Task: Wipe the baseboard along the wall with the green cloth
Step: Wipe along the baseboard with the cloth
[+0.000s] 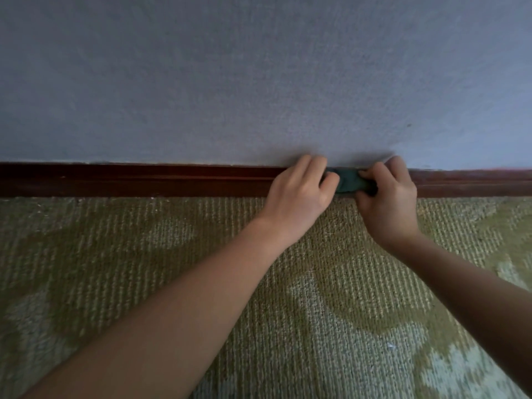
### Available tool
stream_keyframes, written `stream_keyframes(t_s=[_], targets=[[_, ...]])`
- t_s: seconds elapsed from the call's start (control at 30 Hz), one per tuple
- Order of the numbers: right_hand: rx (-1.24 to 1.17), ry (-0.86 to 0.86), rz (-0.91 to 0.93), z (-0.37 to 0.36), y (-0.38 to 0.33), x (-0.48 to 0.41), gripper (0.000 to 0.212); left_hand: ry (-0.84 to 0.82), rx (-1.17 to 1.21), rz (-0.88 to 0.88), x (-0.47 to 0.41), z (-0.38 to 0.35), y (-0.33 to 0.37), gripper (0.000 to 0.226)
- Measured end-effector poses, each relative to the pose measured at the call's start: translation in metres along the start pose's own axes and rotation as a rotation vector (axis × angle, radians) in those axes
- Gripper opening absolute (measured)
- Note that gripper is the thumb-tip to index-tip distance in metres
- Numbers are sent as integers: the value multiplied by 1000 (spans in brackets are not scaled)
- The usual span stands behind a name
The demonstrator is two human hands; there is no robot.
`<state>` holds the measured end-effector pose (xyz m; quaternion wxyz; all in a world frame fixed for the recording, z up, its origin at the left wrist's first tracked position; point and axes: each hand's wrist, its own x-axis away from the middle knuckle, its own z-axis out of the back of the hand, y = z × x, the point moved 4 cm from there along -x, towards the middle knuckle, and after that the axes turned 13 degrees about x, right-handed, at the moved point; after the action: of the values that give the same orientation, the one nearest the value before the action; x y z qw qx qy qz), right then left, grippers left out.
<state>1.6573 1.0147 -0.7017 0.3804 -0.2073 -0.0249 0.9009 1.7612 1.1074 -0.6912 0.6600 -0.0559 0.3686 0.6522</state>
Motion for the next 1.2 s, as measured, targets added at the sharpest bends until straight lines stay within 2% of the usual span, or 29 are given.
stream_keyframes(t_s=[0.1, 0.33, 0.4, 0.53, 0.7, 0.83, 0.97, 1.1, 1.2], targets=[[-29, 56, -95, -2, -5, 2, 22, -45, -32, -5, -1, 0, 0, 16], [-86, -13, 62, -8, -15, 2, 24, -23, -46, 138, 8, 8, -3, 6], [-78, -14, 84, -4, -3, 1, 23, -43, -40, 148, 3, 3, 1, 12], [-65, 38, 26, -2, 10, 4, 23, -83, -77, 129, -6, -3, 10, 19], [-92, 89, -64, -4, 5, 7, 25, -94, -6, 293, -6, -6, 12, 19], [-65, 42, 16, -2, 21, 7, 25, -61, -13, 234, -12, -13, 18, 17], [-17, 81, -81, 9, 57, 7, 26, -75, 49, 217, -32, -39, 40, 17], [-6, 105, -130, 11, 60, 9, 24, -52, 111, 278, -33, -52, 44, 15], [-20, 78, -61, 7, 55, 8, 22, -56, 103, 245, -31, -52, 41, 14]])
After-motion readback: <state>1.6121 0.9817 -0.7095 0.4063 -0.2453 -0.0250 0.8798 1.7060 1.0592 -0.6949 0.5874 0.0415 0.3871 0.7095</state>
